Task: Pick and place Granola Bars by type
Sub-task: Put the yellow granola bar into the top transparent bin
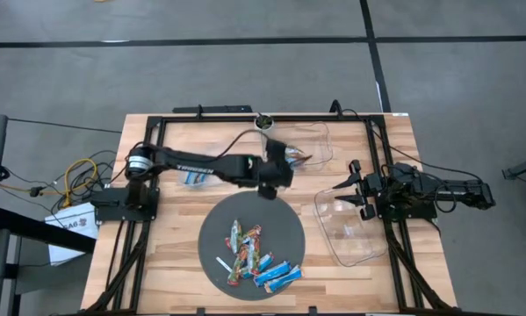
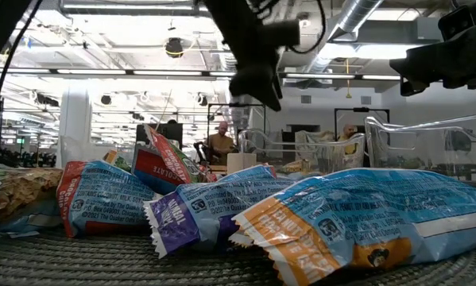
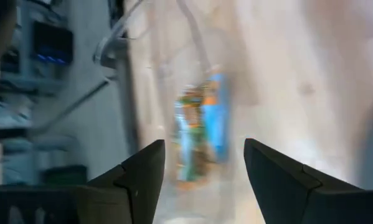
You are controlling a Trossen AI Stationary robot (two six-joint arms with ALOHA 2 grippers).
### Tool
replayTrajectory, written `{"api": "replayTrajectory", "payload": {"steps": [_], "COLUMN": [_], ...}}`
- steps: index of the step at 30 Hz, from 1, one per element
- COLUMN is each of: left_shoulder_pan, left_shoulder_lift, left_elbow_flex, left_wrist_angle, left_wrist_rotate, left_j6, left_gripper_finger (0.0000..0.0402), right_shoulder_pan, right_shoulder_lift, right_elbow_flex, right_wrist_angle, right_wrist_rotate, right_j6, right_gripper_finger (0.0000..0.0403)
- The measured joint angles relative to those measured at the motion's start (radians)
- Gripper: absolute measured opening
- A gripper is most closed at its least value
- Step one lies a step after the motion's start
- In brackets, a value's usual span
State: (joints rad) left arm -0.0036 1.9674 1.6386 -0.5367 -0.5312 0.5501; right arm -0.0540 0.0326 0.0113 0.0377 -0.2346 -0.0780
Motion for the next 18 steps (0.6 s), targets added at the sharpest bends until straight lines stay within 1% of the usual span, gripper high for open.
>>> {"api": "replayTrajectory", "payload": {"steps": [5, 10, 18], "left_shoulder_pan": [-0.104, -0.21, -0.332], "left_shoulder_lift": [-0.039, -0.043, -0.045], "left_elbow_flex": [0.0, 0.0, 0.0], "left_wrist_angle": [-0.134, -0.248, -0.387], "left_wrist_rotate": [0.001, 0.012, 0.173], "left_j6": [-0.302, -0.579, -1.023], "left_gripper_finger": [0.0213, 0.0213, 0.0213], "right_shoulder_pan": [0.0, 0.0, 0.0], "right_shoulder_lift": [0.0, 0.0, 0.0], "right_elbow_flex": [0.0, 0.0, 0.0], "right_wrist_angle": [0.0, 0.0, 0.0], "right_wrist_rotate": [0.0, 0.0, 0.0], "right_j6": [0.0, 0.0, 0.0], "right_gripper_finger": [0.0134, 0.0133, 0.0133]}}
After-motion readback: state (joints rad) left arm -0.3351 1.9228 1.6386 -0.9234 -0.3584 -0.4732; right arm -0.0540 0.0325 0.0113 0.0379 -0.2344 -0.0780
